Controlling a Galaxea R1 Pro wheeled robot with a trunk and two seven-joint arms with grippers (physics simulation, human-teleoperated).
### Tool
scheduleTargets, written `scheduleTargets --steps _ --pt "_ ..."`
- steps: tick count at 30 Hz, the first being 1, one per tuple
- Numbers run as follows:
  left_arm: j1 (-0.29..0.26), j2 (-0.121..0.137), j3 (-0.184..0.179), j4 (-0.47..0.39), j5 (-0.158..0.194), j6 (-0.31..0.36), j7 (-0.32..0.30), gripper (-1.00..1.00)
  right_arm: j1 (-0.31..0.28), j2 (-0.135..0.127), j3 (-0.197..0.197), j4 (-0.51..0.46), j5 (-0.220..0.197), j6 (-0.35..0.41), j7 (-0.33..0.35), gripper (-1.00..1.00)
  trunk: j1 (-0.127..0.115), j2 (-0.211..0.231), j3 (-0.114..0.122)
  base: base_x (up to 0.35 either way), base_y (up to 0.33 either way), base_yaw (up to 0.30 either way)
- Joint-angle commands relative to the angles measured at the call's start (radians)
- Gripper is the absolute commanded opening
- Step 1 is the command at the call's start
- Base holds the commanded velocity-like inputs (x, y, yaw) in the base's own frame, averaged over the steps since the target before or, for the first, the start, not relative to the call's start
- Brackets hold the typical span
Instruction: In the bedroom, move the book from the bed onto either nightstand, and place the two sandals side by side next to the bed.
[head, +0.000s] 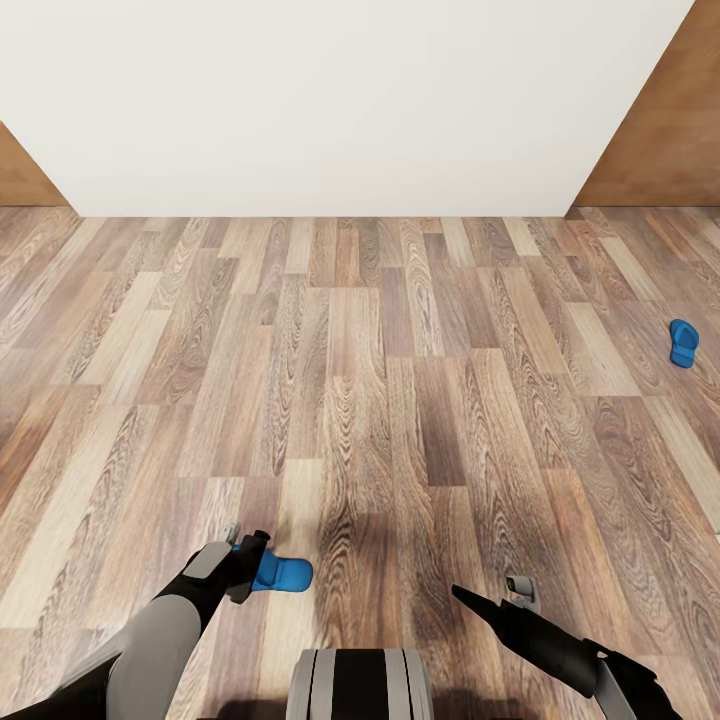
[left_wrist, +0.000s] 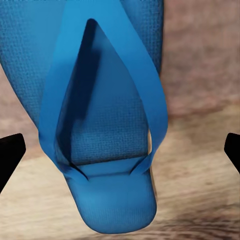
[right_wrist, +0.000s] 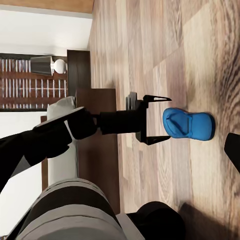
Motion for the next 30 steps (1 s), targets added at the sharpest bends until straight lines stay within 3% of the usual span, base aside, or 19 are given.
scheduleTargets --steps 1,6,12,30 --pt "0.000 -0.001 0.001 -0.003 0.008 0.004 0.007 1.00 0.000 0.000 0.000 0.000 -0.004 0.009 0.001 1.00 0.000 0.000 -0.001 0.000 0.000 0.000" --pt "0.000 -0.001 0.001 -0.003 0.008 0.004 0.007 1.00 0.000 0.000 0.000 0.000 -0.004 0.010 0.001 1.00 0.000 0.000 -0.001 0.000 0.000 0.000" --pt "0.000 -0.001 0.000 -0.004 0.008 0.004 0.005 1.00 0.000 0.001 0.000 0.000 -0.004 0.009 0.000 1.00 0.003 -0.002 -0.024 0.000 0.000 0.000" --pt "0.000 -0.001 -0.002 -0.004 0.008 0.005 0.004 1.00 0.000 0.001 0.001 0.000 -0.004 0.008 0.000 1.00 0.003 -0.002 -0.024 0.000 0.000 0.000"
